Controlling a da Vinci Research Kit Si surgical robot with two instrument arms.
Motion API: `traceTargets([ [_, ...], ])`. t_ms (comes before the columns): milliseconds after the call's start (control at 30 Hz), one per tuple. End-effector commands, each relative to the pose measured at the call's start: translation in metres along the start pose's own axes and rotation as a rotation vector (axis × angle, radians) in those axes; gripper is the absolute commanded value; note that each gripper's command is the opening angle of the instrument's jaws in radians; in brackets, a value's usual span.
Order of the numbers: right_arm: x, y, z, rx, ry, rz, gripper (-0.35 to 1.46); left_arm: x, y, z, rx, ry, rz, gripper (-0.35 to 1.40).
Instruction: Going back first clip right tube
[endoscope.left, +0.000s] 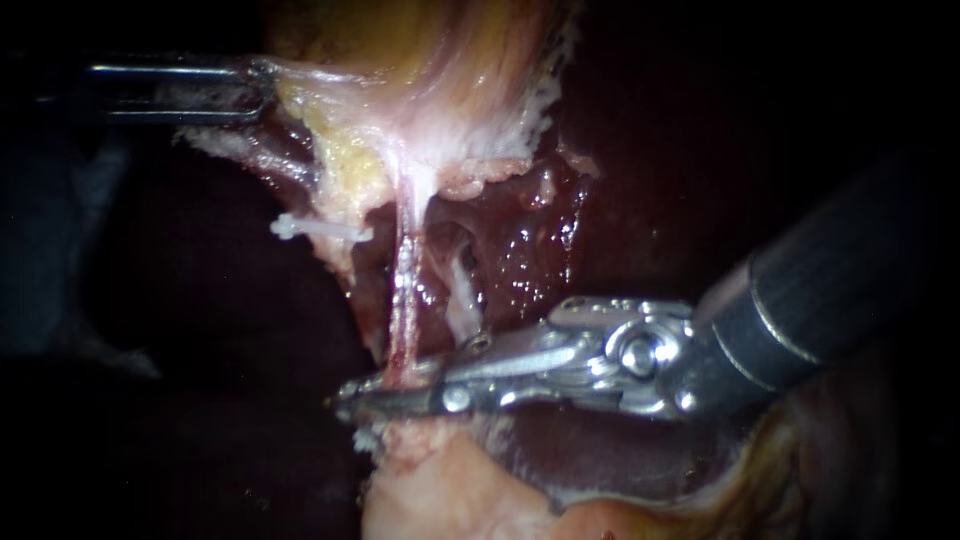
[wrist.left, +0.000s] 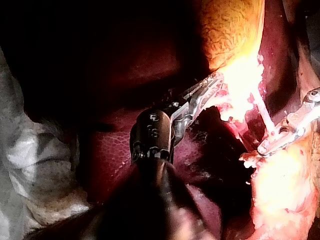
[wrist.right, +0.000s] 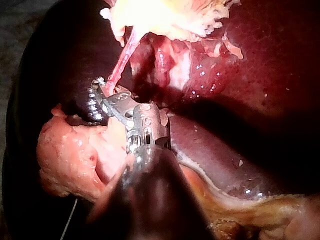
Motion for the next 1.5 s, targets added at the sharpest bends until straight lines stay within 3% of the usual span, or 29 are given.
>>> traceTargets([
  [33,0.0,0.0,0.0,-0.002,0.002,0.0,-0.35,0.0,0.0,0.0,0.0,0.0,0.0,-0.35],
  [67,0.0,0.0001,0.0,0.003,-0.005,0.001,-0.35,0.0,0.0,0.0,0.0,0.0,0.0,-0.35],
  [233,0.0002,0.0003,0.0005,0.024,0.012,-0.072,0.35,0.0,0.0,0.0,0.0,0.0,0.0,-0.35],
  [300,0.0002,0.0003,0.0008,0.026,0.017,-0.084,0.42,0.0,0.0,0.0,0.0,0.0,0.0,-0.35],
  [433,-0.0005,0.0009,0.0014,0.002,0.037,-0.126,0.47,0.0,0.0,0.0,0.0,0.0,0.0,-0.35],
  [567,-0.001,0.0022,0.0015,-0.05,0.066,-0.229,0.5,0.0,0.0,0.0,0.0,0.0,0.0,-0.35],
  [767,-0.0017,0.0038,-0.0002,-0.116,0.036,-0.418,0.5,-0.0001,0.0,0.0001,0.001,0.0,0.001,-0.35],
  [1067,-0.0026,0.0035,-0.007,-0.156,0.034,-0.607,0.5,-0.0001,0.0,0.0,0.0,0.0,0.001,-0.35],
  [1300,-0.0031,0.0033,-0.0127,-0.144,0.028,-0.648,0.5,-0.0001,0.0,0.0,0.0,0.0,0.001,-0.35],
  [1500,-0.0026,0.0032,-0.0154,-0.167,0.03,-0.667,0.5,-0.0002,0.0,0.0,0.0,0.0,0.001,-0.35],
])
